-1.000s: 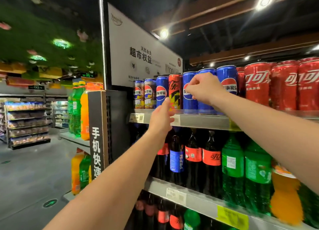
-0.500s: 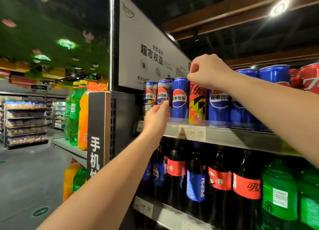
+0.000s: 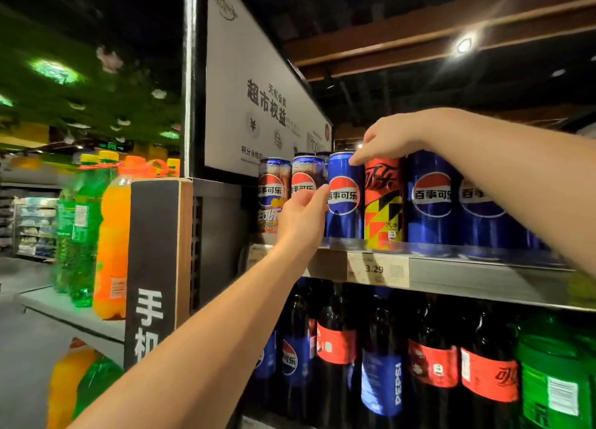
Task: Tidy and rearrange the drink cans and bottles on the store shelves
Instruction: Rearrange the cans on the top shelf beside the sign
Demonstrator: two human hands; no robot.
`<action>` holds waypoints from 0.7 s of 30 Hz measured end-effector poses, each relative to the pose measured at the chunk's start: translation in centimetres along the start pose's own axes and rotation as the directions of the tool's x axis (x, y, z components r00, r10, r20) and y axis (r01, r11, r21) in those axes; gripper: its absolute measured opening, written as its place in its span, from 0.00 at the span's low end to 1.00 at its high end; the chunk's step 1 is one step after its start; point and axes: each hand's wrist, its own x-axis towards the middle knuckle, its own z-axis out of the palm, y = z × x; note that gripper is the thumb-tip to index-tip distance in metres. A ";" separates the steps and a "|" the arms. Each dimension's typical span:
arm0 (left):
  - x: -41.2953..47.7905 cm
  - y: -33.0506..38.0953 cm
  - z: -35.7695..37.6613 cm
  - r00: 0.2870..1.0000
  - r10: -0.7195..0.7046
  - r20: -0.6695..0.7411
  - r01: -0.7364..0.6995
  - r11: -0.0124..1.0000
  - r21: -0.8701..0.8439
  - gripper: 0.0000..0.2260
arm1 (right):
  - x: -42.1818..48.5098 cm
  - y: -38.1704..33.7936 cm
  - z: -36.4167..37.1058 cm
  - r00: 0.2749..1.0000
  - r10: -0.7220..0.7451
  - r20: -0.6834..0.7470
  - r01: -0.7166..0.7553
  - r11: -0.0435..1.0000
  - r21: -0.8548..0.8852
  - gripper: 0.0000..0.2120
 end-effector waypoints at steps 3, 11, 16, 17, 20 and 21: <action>0.4 -0.4 0.1 1.000 0.010 0.014 -0.010 1.000 0.005 0.10 | 0.5 0.0 -0.1 0.999 0.007 0.050 -0.006 1.000 -0.019 0.27; 1.5 -0.8 0.6 1.000 0.001 0.023 -0.001 1.000 -0.012 0.11 | 0.7 1.5 0.0 0.991 0.034 0.131 -0.026 0.998 -0.056 0.26; 2.1 -1.4 0.8 1.000 0.015 0.007 -0.015 0.999 -0.036 0.10 | 0.8 1.4 0.3 0.987 0.046 0.157 -0.041 0.998 -0.037 0.32; 2.1 -1.5 0.9 1.000 0.016 0.000 -0.016 0.999 -0.045 0.10 | 0.9 1.4 0.4 0.988 0.043 0.150 -0.036 0.998 -0.048 0.32; 2.3 -1.7 1.0 1.000 0.010 0.005 -0.010 0.998 -0.062 0.11 | 1.2 1.4 0.5 0.992 0.021 0.121 -0.014 0.998 -0.054 0.31; 2.3 -1.7 1.0 1.000 0.008 0.007 -0.008 0.998 -0.065 0.11 | 1.3 1.5 0.6 0.993 0.013 0.114 -0.009 0.999 -0.035 0.31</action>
